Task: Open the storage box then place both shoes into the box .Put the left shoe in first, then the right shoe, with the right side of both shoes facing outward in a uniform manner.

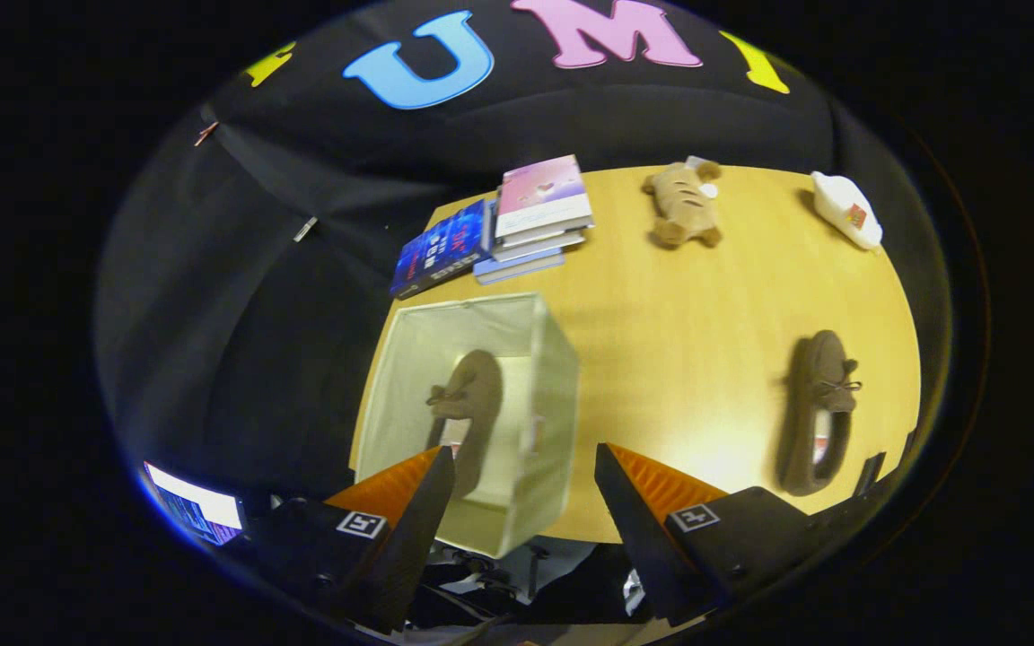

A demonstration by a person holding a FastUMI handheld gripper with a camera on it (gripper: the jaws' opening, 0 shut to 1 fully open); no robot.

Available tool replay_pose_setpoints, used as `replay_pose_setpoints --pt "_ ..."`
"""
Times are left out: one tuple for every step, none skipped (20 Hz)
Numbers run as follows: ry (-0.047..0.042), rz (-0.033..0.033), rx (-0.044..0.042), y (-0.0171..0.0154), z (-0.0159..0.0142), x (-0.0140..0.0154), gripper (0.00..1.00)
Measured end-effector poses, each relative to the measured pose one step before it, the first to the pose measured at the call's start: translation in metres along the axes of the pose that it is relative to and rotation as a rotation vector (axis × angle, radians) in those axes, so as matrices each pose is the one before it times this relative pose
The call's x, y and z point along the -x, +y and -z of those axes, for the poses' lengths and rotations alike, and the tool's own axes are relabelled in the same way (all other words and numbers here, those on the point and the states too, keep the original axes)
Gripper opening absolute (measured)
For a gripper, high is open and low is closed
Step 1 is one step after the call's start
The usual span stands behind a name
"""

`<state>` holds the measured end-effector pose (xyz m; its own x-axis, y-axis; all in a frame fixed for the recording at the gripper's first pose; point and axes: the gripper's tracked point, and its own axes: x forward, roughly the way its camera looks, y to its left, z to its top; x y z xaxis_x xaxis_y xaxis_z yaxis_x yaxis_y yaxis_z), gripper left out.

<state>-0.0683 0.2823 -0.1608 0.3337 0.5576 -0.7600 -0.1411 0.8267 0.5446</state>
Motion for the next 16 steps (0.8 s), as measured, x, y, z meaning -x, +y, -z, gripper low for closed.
replay_pose_setpoints --pt "-0.00614 0.03108 -0.00489 -0.02477 0.00304 0.00860 0.98" --pt "-0.00407 0.03367 -0.00486 -0.02552 0.00199 0.00648 0.98" --pt "-0.00350 0.03747 -0.00579 -0.02800 0.00237 0.00558 0.98" --pt "-0.00475 0.04148 -0.00879 -0.02858 0.00087 0.00259 0.98" --pt "0.00038 0.04443 -0.01437 -0.02893 0.00333 0.00348 0.98" --pt "0.00407 0.03509 -0.01991 -0.02496 0.00250 -0.00045 0.98" --pt "0.00972 0.03527 -0.01555 -0.02172 0.00362 -0.00492 0.98" --pt "0.00972 0.03360 -0.01085 -0.02076 0.00270 -0.00538 0.98" --pt "0.01045 0.02920 -0.00278 -0.01963 0.00232 -0.00660 0.98" --pt "0.00905 0.02652 0.00002 -0.01626 0.00170 -0.00776 0.98" --pt "0.00885 0.02226 0.00183 -0.01366 0.00281 -0.00888 0.98" --pt "0.00831 0.01904 0.01167 -0.01228 0.00130 -0.00943 0.98" --pt "-0.00227 0.01332 0.01135 -0.00895 0.00008 -0.01133 0.98" --pt "-0.00467 0.00631 0.01014 -0.00603 -0.00101 -0.01122 0.98" --pt "-0.00592 0.00182 0.00417 -0.00437 -0.00010 -0.01110 0.97" --pt "-0.01641 0.00493 0.00391 -0.00421 -0.00253 -0.01202 0.97"
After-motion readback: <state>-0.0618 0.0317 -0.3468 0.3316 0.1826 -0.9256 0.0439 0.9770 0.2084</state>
